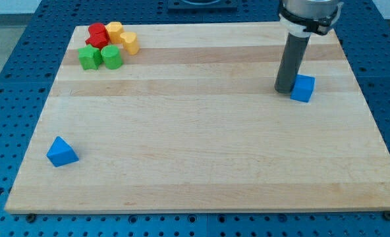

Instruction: Move the blue triangle to the center

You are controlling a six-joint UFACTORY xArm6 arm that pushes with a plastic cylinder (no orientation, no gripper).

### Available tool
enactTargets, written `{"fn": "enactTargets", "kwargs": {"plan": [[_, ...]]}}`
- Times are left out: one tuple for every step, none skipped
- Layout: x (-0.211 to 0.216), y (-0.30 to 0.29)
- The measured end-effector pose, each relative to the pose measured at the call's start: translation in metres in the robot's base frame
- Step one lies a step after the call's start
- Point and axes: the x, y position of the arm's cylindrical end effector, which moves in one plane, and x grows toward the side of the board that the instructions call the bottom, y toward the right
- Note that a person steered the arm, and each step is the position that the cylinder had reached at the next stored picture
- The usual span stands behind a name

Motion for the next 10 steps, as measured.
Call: {"fn": "enactTargets", "kwargs": {"plan": [[-0.034,-0.080],[-0.046,-0.177],[-0.023,-0.272],[0.014,-0.362],[0.057,-0.448],[0.107,-0.452],[0.155,-0.437],[0.156,-0.437],[0.156,-0.425],[0.156,-0.384]]}}
